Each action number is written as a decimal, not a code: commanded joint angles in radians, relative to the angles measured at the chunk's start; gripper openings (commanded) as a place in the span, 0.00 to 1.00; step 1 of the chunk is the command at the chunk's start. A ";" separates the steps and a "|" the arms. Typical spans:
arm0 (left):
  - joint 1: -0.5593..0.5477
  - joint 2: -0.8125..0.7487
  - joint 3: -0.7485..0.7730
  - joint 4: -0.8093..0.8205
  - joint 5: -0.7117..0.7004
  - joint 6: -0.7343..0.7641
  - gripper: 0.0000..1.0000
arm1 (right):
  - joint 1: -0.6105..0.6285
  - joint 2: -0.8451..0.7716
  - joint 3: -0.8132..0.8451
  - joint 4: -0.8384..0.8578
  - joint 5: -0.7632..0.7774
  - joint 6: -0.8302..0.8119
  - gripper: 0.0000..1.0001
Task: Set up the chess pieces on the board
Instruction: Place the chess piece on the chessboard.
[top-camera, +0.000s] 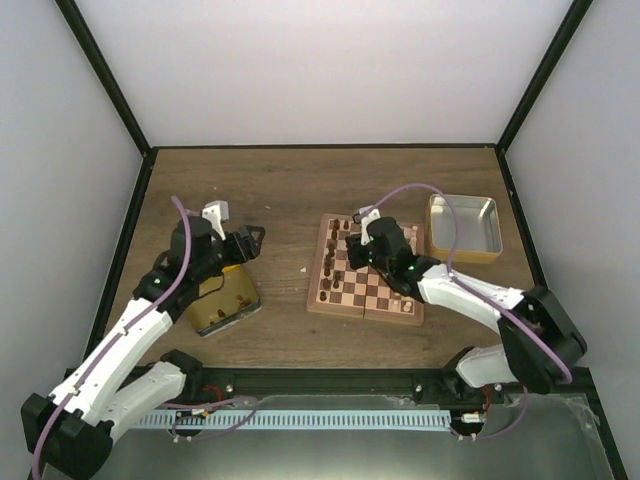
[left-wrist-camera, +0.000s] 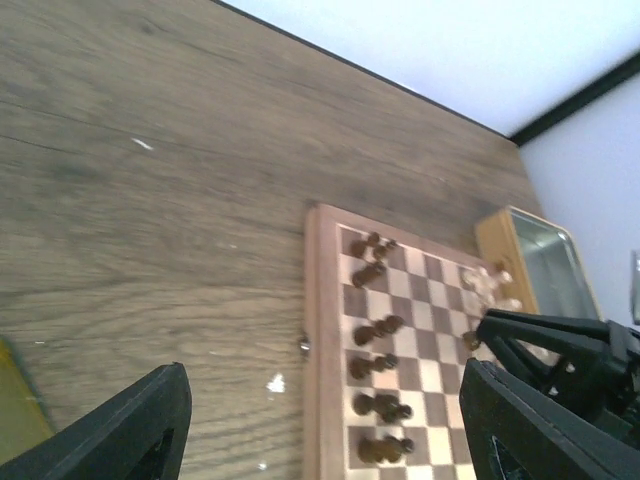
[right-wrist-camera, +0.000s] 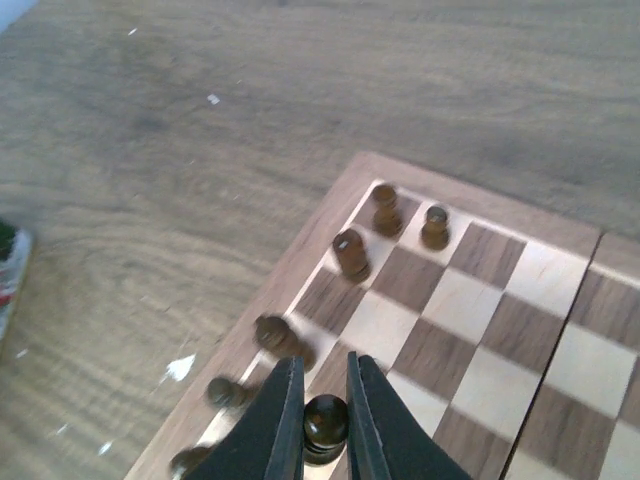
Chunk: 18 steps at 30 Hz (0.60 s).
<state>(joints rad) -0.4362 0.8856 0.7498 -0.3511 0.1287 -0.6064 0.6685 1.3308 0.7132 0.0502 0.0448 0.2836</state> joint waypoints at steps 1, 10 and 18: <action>0.003 -0.035 0.009 -0.050 -0.178 0.017 0.76 | -0.006 0.074 0.010 0.168 0.159 -0.028 0.01; 0.003 -0.023 -0.002 -0.042 -0.171 0.030 0.76 | -0.015 0.252 0.056 0.317 0.186 -0.016 0.01; 0.004 -0.028 -0.026 -0.031 -0.155 0.014 0.76 | -0.038 0.375 0.124 0.329 0.152 -0.014 0.01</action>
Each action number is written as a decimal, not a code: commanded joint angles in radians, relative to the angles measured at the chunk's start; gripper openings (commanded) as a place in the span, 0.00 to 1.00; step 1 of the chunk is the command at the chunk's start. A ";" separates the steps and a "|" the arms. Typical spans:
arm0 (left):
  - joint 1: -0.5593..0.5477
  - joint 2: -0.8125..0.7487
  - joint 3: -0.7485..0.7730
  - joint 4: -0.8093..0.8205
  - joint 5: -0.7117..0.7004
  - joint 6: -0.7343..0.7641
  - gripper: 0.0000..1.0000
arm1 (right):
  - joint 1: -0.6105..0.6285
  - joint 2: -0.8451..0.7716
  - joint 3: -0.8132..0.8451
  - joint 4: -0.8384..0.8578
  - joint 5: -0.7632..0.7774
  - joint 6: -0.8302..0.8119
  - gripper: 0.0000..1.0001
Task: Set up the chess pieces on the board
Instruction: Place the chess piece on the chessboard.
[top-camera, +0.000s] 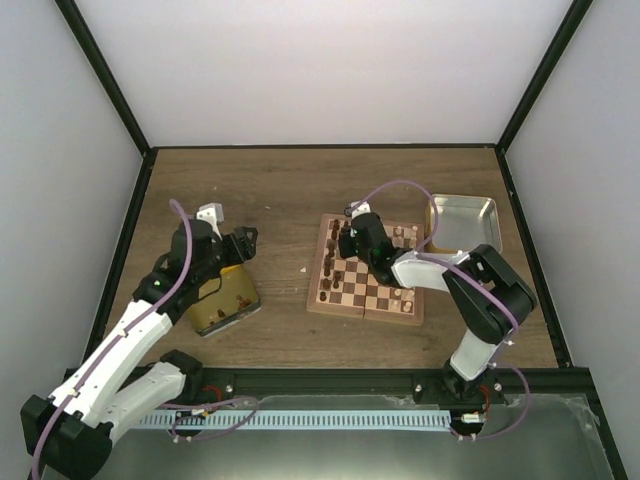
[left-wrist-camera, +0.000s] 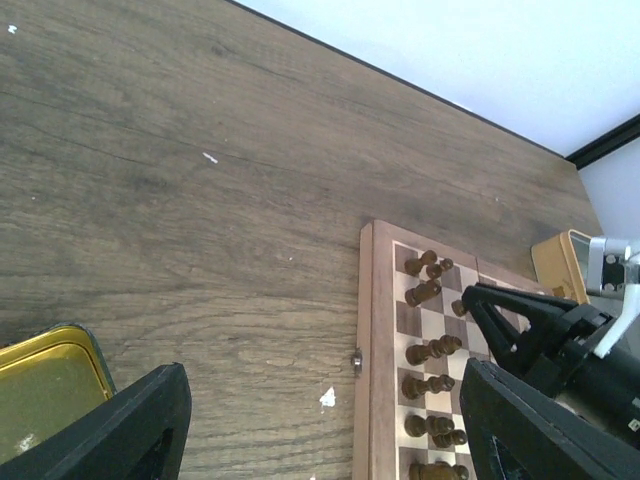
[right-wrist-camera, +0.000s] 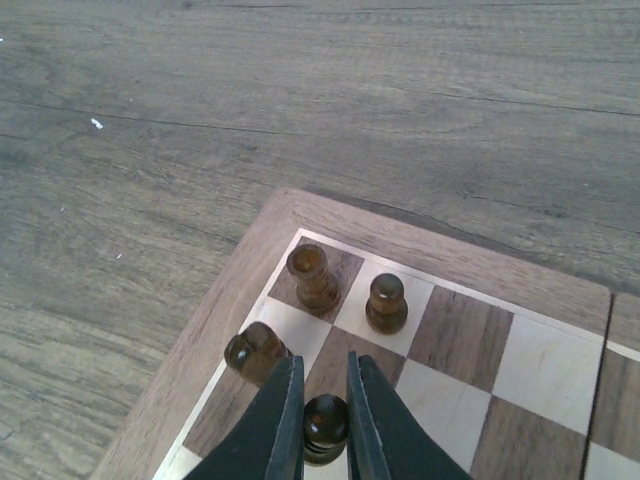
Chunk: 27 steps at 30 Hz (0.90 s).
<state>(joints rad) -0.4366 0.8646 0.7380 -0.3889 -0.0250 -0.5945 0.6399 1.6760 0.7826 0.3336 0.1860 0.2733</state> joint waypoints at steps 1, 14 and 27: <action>0.004 -0.008 -0.016 0.007 0.000 0.001 0.76 | -0.011 0.039 0.061 0.043 0.012 -0.003 0.01; 0.004 -0.015 -0.028 0.007 0.012 -0.013 0.76 | -0.019 0.132 0.133 -0.049 0.078 0.010 0.04; 0.004 -0.012 -0.033 0.017 0.034 -0.007 0.76 | -0.020 0.135 0.164 -0.090 0.065 0.030 0.18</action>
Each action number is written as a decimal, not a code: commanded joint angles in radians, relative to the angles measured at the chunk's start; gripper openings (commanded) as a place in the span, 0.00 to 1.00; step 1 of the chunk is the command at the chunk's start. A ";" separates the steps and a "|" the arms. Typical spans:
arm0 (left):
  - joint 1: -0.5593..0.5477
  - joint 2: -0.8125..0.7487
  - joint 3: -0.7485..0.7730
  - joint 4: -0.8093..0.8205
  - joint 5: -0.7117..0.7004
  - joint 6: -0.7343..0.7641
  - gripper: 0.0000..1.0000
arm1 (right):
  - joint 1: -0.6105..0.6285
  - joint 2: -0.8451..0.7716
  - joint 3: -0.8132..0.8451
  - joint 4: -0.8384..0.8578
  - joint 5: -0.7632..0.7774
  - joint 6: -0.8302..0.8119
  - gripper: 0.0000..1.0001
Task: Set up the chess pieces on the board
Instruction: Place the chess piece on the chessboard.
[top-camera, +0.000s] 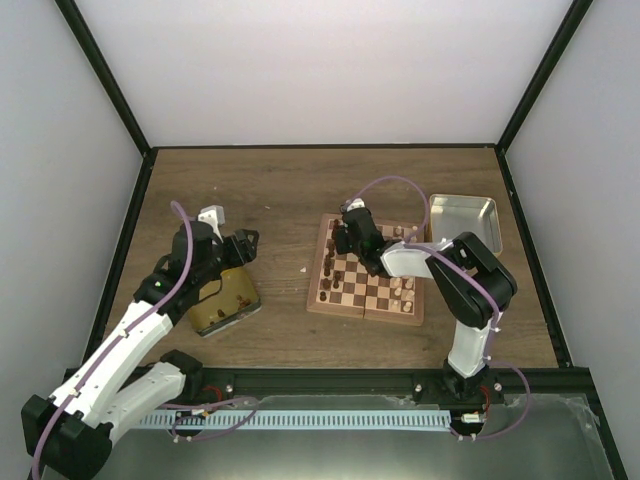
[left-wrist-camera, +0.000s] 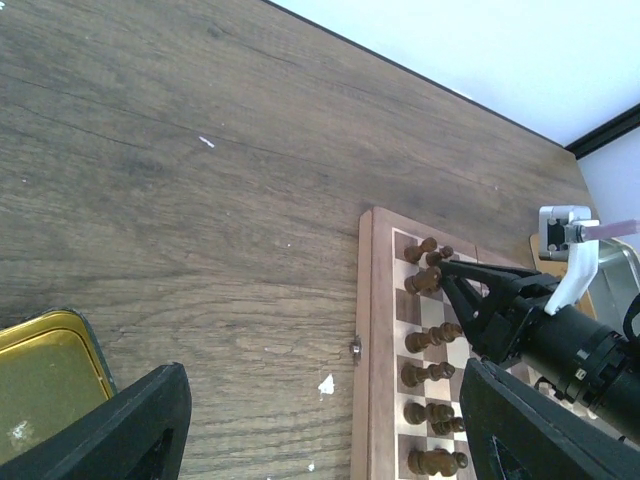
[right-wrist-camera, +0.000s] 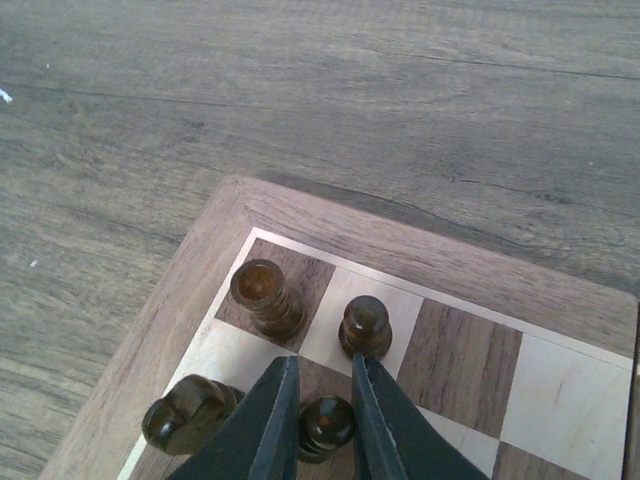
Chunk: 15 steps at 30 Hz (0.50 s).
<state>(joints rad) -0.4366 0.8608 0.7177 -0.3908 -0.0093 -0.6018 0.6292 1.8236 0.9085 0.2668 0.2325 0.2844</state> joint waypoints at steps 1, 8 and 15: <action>0.004 -0.008 -0.013 0.018 0.019 0.000 0.76 | -0.009 -0.024 0.036 -0.031 0.017 0.023 0.20; 0.004 -0.006 -0.012 0.020 0.020 0.000 0.76 | -0.010 -0.099 0.039 -0.075 0.011 0.047 0.32; 0.004 -0.003 -0.004 -0.039 -0.016 -0.019 0.76 | -0.009 -0.195 0.052 -0.145 -0.028 0.093 0.38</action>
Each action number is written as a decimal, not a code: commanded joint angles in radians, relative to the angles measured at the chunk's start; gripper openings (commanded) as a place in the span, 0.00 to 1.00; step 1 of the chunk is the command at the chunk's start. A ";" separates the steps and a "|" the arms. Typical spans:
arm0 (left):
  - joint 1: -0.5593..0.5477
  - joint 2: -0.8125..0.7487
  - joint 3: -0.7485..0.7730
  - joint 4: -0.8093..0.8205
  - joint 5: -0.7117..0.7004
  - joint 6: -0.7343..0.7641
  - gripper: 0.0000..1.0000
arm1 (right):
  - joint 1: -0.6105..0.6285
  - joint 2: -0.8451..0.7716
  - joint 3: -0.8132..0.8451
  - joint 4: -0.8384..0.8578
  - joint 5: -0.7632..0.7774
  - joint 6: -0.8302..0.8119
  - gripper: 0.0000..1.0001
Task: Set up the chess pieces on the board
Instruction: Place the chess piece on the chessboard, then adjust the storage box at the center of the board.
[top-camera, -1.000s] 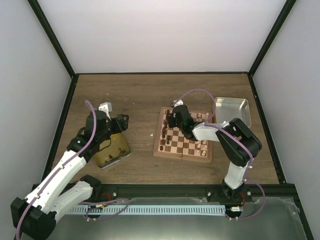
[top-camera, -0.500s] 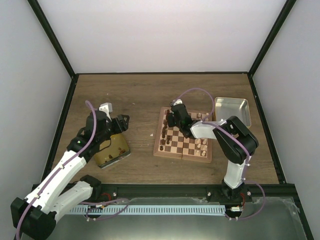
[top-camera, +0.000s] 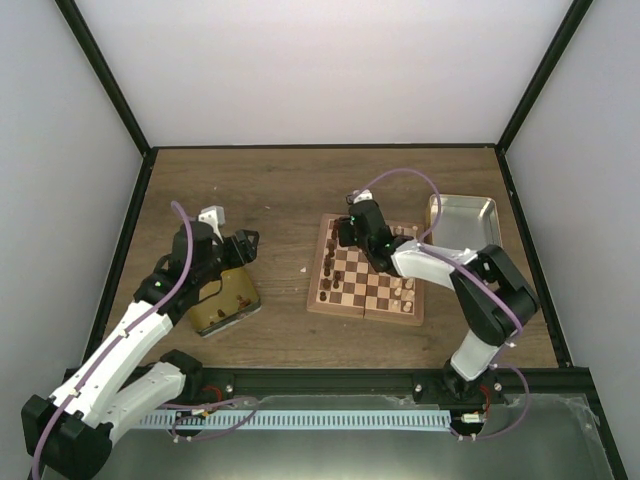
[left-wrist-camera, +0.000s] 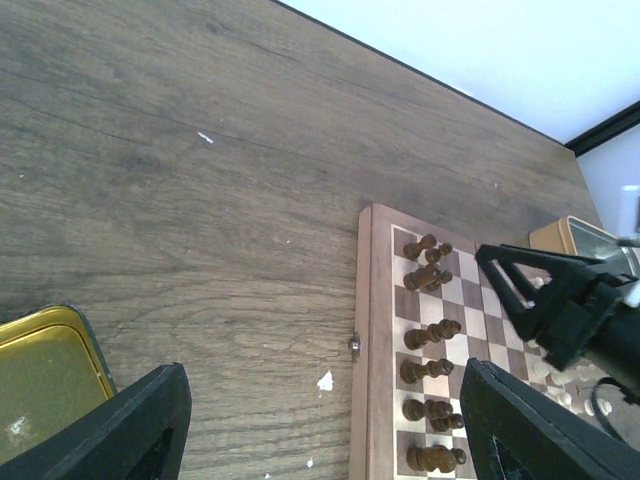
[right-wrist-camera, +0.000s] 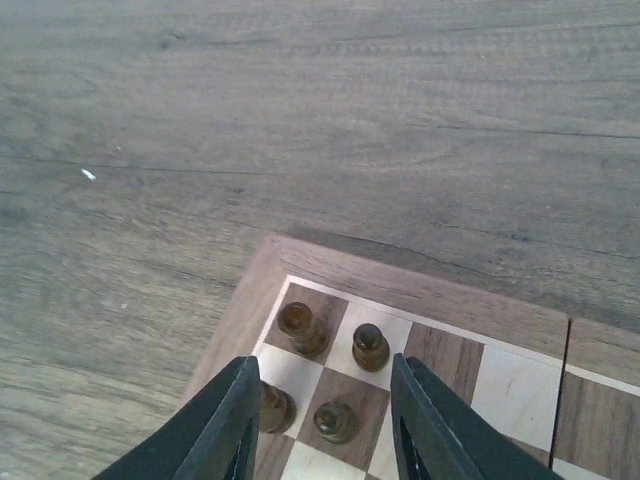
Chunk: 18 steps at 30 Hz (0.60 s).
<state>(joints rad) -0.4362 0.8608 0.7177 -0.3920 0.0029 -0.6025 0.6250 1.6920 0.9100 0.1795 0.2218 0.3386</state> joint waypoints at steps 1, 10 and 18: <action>0.004 0.001 0.000 -0.067 -0.051 -0.034 0.76 | -0.005 -0.078 0.053 -0.072 -0.025 0.049 0.38; 0.004 0.180 -0.015 -0.371 -0.107 -0.210 0.53 | -0.005 -0.219 0.019 -0.165 -0.152 0.128 0.43; 0.005 0.348 -0.052 -0.274 0.089 -0.131 0.30 | -0.005 -0.321 -0.041 -0.191 -0.183 0.176 0.43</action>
<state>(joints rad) -0.4362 1.1614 0.6590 -0.7029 -0.0315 -0.7803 0.6250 1.4139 0.8932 0.0231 0.0620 0.4770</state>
